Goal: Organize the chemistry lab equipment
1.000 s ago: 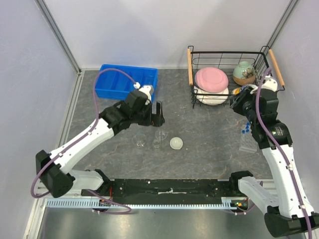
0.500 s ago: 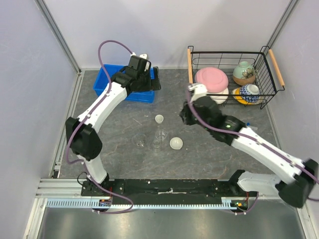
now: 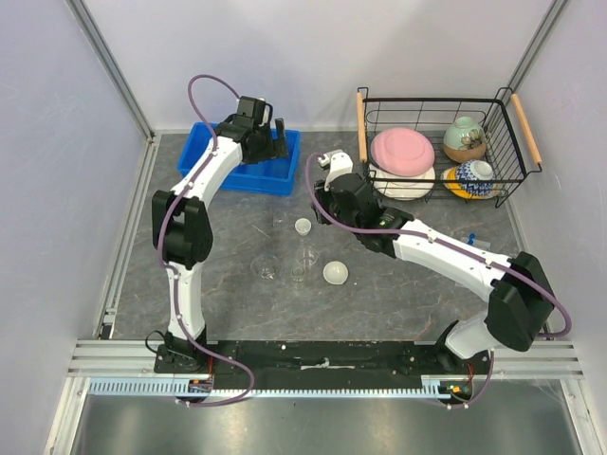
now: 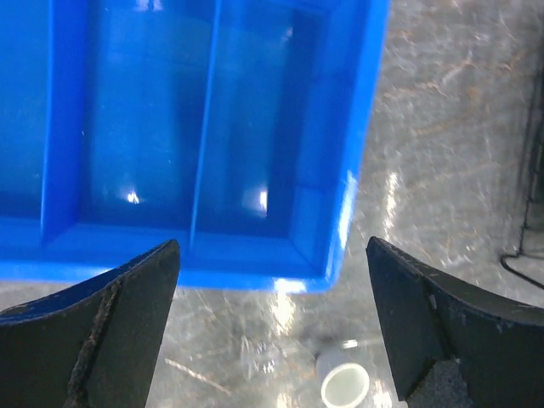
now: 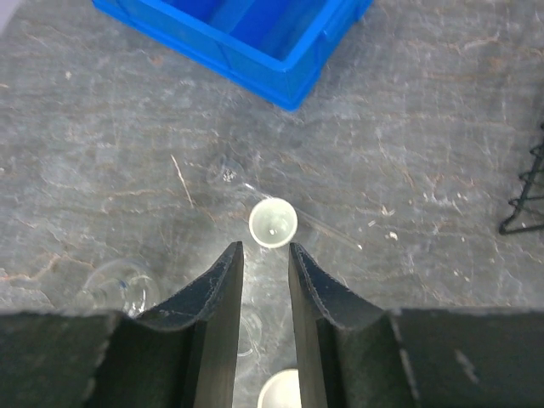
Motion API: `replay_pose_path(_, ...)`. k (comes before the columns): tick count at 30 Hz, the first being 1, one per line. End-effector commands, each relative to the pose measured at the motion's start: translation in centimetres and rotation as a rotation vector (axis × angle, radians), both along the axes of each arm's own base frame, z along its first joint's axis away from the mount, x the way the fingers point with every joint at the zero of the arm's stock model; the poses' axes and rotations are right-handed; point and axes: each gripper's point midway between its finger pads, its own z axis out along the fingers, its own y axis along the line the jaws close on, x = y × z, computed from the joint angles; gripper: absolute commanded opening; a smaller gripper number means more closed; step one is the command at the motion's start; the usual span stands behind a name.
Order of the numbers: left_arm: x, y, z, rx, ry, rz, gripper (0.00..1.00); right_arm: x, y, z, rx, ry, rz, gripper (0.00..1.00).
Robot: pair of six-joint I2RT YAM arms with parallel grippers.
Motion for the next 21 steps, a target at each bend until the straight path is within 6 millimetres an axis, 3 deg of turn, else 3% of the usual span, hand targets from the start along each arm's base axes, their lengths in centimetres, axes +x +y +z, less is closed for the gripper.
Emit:
replay_pose_path(1,3.9,0.6,-0.4,-0.004,-0.062,-0.013,0.97,0.9,1.9,3.1,0.102,-0.100,0.045,0.35)
replay_pose_path(3,5.0,0.7,-0.4,-0.005,-0.075,-0.011,0.97,0.7,1.8,2.8,0.097,-0.100,0.053,0.35)
replay_pose_path(4,5.2,0.7,-2.1,0.007,-0.052,-0.017,0.97,0.6,1.7,2.8,0.096,-0.101,0.051,0.35)
replay_pose_path(11,6.5,0.4,-6.2,0.020,-0.003,-0.016,0.95,-0.2,1.4,1.8,0.095,-0.080,0.065,0.34)
replay_pose_path(16,5.6,0.5,-9.2,0.033,0.061,-0.016,0.83,-0.8,1.4,0.5,0.089,-0.037,0.078,0.29)
replay_pose_path(21,4.4,0.8,-10.7,0.037,0.102,-0.004,0.67,-1.6,1.1,-0.2,0.114,-0.010,0.082,0.24)
